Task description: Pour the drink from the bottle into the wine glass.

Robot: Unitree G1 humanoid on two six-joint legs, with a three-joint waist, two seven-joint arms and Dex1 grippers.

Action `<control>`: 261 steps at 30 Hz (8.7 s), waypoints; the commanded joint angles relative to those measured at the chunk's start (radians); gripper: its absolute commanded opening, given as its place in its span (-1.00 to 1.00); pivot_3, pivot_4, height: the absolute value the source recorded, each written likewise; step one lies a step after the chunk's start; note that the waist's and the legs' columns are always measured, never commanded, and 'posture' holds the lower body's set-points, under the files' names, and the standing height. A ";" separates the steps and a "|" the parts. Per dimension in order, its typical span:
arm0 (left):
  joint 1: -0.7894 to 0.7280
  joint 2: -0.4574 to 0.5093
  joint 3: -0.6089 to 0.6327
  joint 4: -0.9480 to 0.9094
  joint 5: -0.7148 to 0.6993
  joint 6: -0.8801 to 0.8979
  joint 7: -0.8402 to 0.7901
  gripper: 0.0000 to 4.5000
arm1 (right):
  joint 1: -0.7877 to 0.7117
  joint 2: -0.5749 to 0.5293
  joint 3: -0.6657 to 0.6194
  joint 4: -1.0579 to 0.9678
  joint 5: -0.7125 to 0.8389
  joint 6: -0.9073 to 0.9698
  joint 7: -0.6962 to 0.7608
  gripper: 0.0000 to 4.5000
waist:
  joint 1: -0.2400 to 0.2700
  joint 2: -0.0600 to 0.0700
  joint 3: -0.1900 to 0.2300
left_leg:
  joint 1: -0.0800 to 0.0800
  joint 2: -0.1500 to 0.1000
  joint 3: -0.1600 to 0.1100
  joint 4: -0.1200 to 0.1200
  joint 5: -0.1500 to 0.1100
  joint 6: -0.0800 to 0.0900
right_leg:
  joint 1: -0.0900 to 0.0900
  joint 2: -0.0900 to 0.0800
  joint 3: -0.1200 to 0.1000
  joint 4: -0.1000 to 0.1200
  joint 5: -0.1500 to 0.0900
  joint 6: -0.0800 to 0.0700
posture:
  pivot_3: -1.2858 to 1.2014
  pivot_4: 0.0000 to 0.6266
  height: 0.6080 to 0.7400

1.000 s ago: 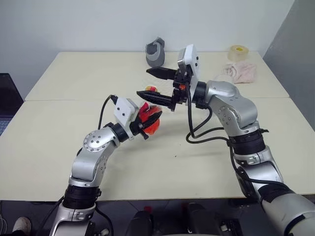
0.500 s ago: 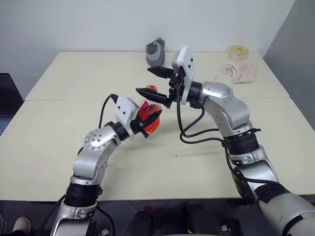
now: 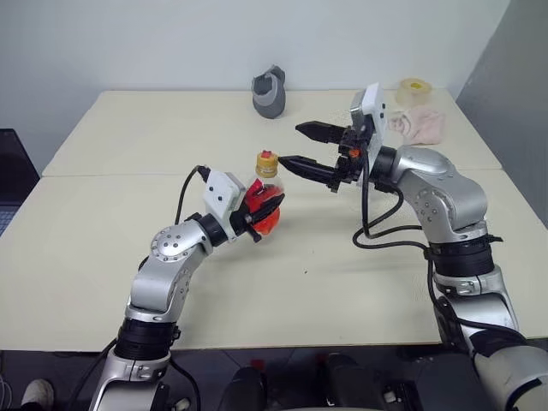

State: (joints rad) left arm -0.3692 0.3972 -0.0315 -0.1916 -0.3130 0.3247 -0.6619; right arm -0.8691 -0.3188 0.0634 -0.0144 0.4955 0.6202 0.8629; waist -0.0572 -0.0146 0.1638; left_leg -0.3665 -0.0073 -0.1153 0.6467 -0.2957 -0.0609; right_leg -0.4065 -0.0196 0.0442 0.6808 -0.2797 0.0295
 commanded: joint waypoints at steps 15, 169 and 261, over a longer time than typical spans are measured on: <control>-0.037 0.000 0.020 -0.030 -0.032 -0.010 -0.012 -0.58 | -0.081 0.146 0.032 0.080 -0.037 -0.091 -0.039 0.95 | 0.002 0.000 0.000 | -0.001 0.000 -0.001 0.001 0.000 0.000 | 0.000 -0.001 0.000 0.000 0.000 0.000 | 0.03 -0.52 1.00; 0.507 0.300 0.287 -0.426 -0.420 0.261 -0.098 1.00 | 0.336 0.091 -0.174 0.439 -0.335 -0.569 -0.594 1.00 | 0.004 0.001 0.001 | 0.003 0.000 0.003 0.000 0.000 0.000 | 0.002 0.006 0.003 0.000 -0.001 -0.002 | 0.03 -0.52 1.00; 0.157 -0.002 0.342 0.159 0.057 -0.169 0.406 1.00 | 0.506 -0.005 0.096 -0.452 -0.083 -0.109 -0.134 0.76 | 0.025 -0.003 -0.001 | 0.002 0.000 0.001 0.000 0.000 0.000 | 0.002 0.001 -0.001 0.000 0.000 -0.002 | 0.03 -0.52 1.00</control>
State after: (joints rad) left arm -0.1854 0.3850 0.3089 -0.0322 -0.2667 0.1903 -0.2550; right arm -0.3376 -0.3279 0.1629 -0.4515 0.4137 0.5372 0.7370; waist -0.0319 -0.0172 0.1630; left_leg -0.3642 -0.0074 -0.1146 0.6467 -0.2957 -0.0612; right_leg -0.4045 -0.0187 0.0436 0.6805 -0.2799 0.0271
